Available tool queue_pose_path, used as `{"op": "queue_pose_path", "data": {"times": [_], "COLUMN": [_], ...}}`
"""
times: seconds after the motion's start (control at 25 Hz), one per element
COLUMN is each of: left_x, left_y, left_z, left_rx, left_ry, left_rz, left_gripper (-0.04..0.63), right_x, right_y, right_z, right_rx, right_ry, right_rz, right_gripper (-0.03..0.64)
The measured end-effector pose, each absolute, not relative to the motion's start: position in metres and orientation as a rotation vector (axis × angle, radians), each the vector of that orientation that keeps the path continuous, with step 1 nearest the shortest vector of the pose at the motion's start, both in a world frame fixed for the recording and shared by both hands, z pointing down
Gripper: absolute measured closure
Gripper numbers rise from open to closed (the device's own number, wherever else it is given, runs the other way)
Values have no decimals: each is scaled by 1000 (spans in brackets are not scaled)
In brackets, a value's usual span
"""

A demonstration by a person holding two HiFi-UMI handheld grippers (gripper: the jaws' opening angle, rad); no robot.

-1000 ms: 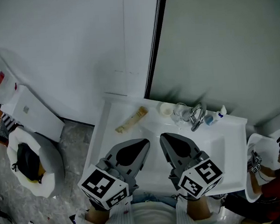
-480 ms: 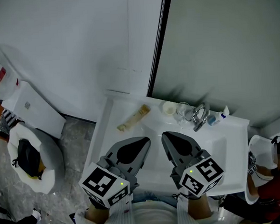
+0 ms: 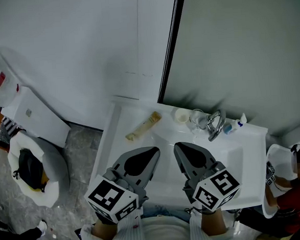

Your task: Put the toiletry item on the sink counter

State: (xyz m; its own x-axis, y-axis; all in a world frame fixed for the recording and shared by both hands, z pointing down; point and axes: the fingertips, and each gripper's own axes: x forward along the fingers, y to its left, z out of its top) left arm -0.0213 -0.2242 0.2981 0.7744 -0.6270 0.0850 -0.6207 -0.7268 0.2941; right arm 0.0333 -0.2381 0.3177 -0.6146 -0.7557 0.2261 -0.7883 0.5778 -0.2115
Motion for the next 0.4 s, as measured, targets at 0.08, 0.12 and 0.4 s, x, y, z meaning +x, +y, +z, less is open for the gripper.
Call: {"op": "queue_pose_path", "data": {"times": [0.08, 0.12, 0.4], "left_x": [-22, -23, -26], "left_y": [-225, -225, -231], "left_z": [300, 300, 303], "left_rx": [2658, 2656, 2646], "left_ry": [-963, -963, -962], "left_rz": [-27, -29, -30], "left_gripper": [578, 578, 578], "right_x": [33, 32, 31], "right_y": [-238, -238, -244], "right_z": [319, 320, 323], "right_rx": [1321, 1320, 1319], "right_ry": [-2688, -2687, -2675], "right_rz": [450, 452, 467], "right_gripper": [607, 607, 607]}}
